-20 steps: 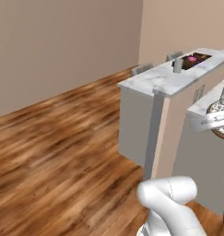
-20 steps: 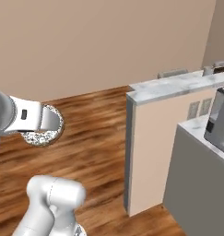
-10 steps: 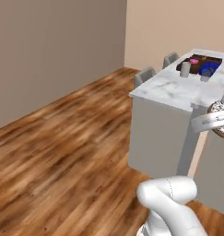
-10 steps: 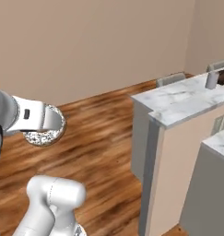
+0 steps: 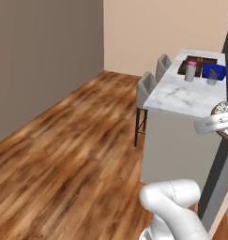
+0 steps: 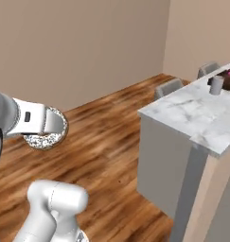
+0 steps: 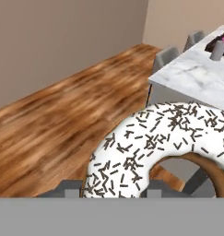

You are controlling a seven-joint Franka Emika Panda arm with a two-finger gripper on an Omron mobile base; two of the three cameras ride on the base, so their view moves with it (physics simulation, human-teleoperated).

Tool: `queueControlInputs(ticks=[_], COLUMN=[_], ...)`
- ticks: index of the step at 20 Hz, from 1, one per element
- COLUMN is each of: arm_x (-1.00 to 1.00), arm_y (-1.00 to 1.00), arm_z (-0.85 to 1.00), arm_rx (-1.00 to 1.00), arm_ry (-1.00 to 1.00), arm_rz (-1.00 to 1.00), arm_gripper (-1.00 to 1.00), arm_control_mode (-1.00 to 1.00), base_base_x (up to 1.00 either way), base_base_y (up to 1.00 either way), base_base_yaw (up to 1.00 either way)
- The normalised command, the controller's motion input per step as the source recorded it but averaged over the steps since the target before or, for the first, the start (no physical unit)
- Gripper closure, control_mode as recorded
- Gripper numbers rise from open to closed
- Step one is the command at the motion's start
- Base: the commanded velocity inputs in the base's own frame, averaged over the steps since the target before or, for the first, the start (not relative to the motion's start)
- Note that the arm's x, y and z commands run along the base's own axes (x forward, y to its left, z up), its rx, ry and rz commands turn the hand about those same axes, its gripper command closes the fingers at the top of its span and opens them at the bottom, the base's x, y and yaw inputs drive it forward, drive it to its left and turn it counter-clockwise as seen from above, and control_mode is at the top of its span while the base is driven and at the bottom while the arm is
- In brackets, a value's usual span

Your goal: Take the donuts from the fridge and place them on the empty tray on the dining counter.

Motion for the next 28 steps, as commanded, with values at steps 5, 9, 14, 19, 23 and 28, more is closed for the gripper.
queueControlInputs(ticks=[5, 9, 14, 19, 23, 28], arm_x=[0.0, 0.0, 0.0, 0.0, 0.0, 0.0], arm_y=[0.0, 0.0, 0.0, 0.0, 0.0, 0.0], arm_z=[0.0, 0.0, 0.0, 0.0, 0.0, 0.0], arm_rx=[0.0, 0.0, 0.0, 0.0, 0.0, 0.0], arm_ry=[0.0, 0.0, 0.0, 0.0, 0.0, 0.0], arm_rz=[0.0, 0.0, 0.0, 0.0, 0.0, 0.0], arm_gripper=[1.0, 1.0, 1.0, 1.0, 1.0, 1.0], arm_control_mode=[1.0, 1.0, 1.0, 1.0, 1.0, 1.0], base_base_x=[0.8, 0.88, 1.0, 0.85, 0.39, 0.61], base_base_y=[1.0, 1.0, 1.0, 0.85, 0.43, 0.6], base_base_yaw=[-0.05, 0.06, -0.14, -0.64, -0.94, -0.87])
